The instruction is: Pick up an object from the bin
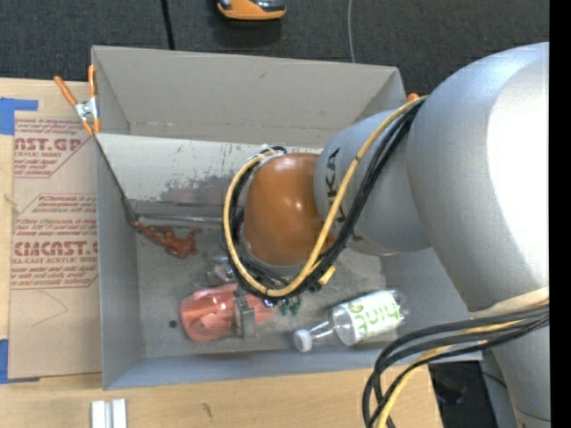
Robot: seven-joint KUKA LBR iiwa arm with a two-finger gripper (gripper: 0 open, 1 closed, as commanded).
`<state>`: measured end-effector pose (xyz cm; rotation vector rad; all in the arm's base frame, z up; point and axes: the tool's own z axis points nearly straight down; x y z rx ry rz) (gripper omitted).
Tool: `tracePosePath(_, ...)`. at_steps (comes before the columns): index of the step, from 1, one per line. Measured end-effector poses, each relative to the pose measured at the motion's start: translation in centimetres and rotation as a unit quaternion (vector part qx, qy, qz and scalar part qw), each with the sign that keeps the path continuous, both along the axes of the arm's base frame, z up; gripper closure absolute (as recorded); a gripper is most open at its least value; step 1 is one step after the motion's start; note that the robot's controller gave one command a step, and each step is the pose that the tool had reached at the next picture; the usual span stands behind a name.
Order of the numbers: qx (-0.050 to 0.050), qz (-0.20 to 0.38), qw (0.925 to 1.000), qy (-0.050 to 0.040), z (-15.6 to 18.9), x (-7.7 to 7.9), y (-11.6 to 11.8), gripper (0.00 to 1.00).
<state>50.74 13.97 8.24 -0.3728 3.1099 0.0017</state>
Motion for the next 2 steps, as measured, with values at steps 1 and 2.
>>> tracePosePath(1,0.001,-0.013,0.9999,0.0058,3.2,-0.1,-2.3,1.0)
tracePosePath(2,0.0,-0.025,0.9997,0.001,4.8,-0.2,-2.5,1.0)
